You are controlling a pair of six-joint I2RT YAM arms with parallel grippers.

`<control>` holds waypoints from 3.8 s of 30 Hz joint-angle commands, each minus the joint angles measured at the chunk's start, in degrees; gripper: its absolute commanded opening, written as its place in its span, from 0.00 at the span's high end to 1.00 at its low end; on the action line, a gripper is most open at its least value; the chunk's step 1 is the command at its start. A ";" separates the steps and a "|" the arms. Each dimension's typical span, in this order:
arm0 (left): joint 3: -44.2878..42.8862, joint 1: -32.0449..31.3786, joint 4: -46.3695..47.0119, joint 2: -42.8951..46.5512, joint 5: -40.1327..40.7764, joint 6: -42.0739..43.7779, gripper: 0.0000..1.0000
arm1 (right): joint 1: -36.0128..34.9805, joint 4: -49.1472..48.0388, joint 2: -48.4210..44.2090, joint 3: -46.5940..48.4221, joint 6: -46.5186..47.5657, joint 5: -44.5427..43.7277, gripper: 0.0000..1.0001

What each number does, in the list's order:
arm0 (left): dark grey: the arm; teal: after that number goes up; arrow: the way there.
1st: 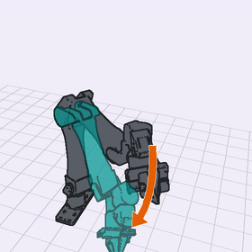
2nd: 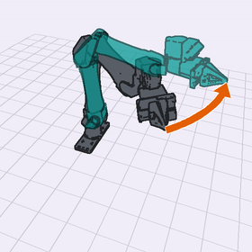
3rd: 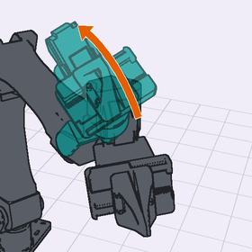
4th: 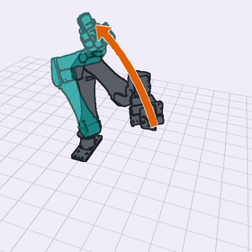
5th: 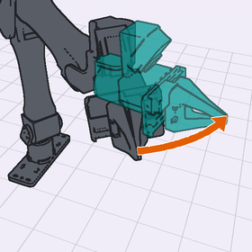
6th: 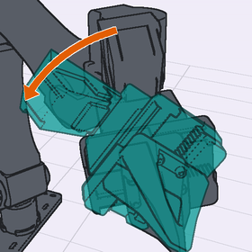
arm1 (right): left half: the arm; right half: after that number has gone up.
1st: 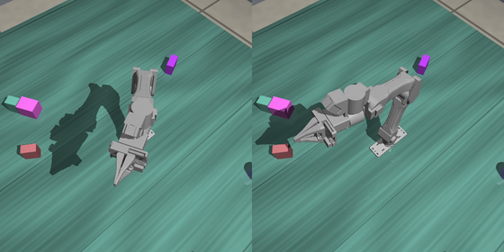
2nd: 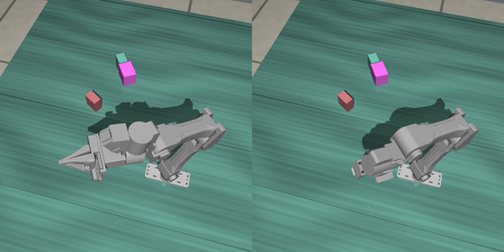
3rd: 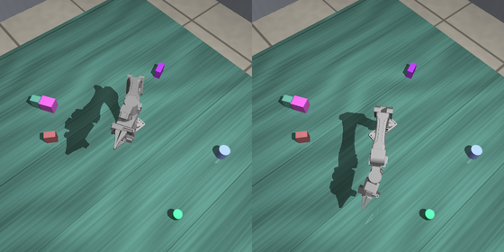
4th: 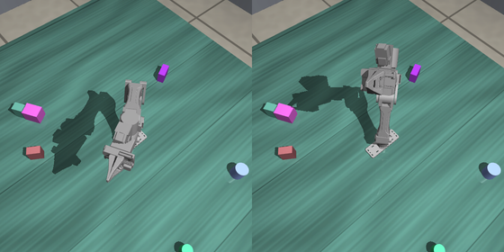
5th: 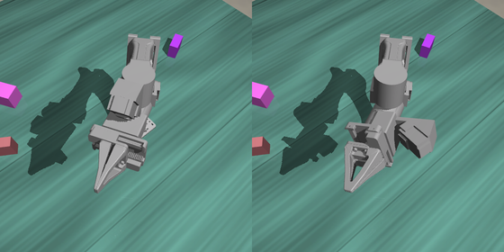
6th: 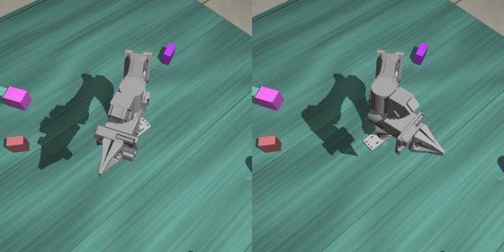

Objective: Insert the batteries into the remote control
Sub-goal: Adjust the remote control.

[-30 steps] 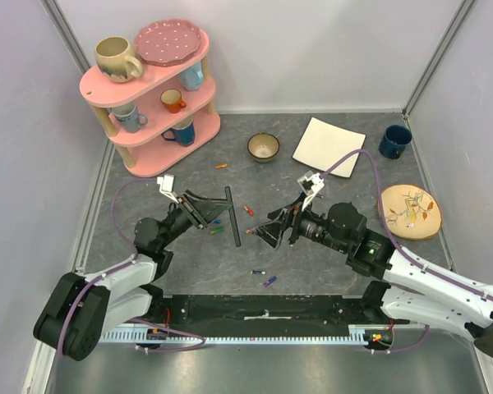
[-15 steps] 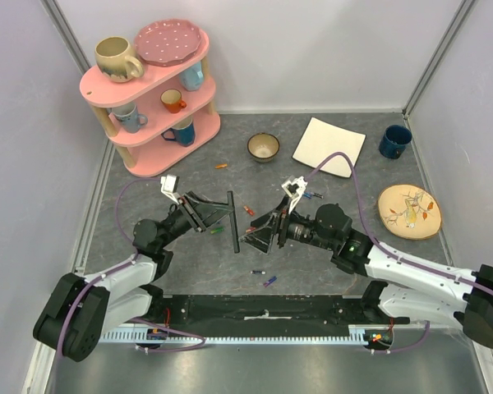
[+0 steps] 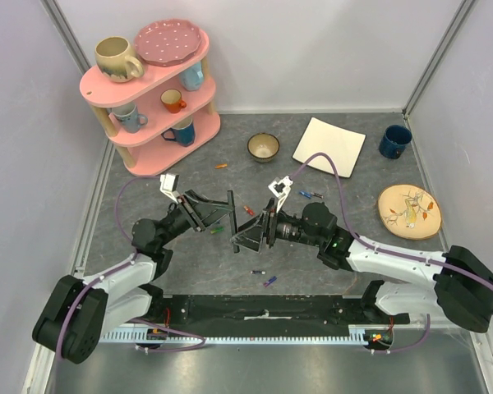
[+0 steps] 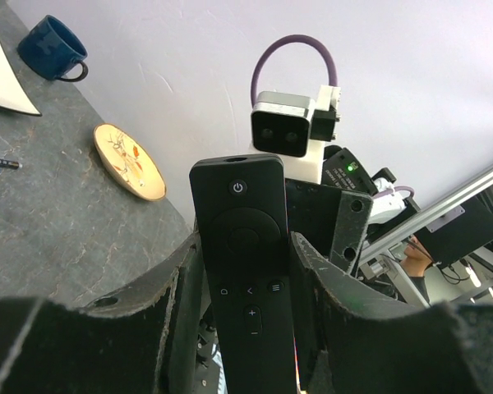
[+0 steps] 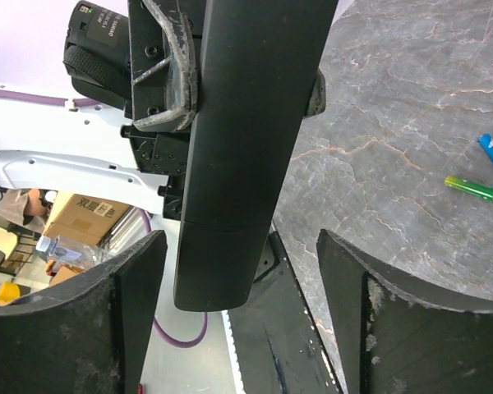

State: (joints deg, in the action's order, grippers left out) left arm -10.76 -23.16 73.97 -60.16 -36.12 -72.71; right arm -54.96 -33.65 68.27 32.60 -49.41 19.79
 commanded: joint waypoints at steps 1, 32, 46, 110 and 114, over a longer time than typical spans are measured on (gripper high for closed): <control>-2.16 0.22 21.03 1.63 0.43 -1.12 0.98 | 0.12 -6.78 0.72 -0.26 -1.57 2.00 0.22; -4.96 0.31 -6.01 9.35 1.49 3.35 0.09 | 0.12 8.56 -5.07 2.90 9.67 8.07 0.59; -17.89 -1.27 -58.50 12.88 13.70 22.61 0.01 | -1.46 55.00 -5.87 20.66 33.23 -26.89 0.59; -21.23 -28.35 -47.61 -5.49 40.16 24.54 0.80 | -5.95 55.01 -2.26 22.51 28.23 -32.80 0.59; -20.96 -28.35 -47.08 -5.49 40.16 24.46 0.96 | -6.04 55.01 -2.44 22.42 28.14 -32.54 0.44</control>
State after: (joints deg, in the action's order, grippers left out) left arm -32.45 -51.31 25.34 -65.98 2.07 -49.82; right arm -60.64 23.11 67.40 52.97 -20.99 -12.40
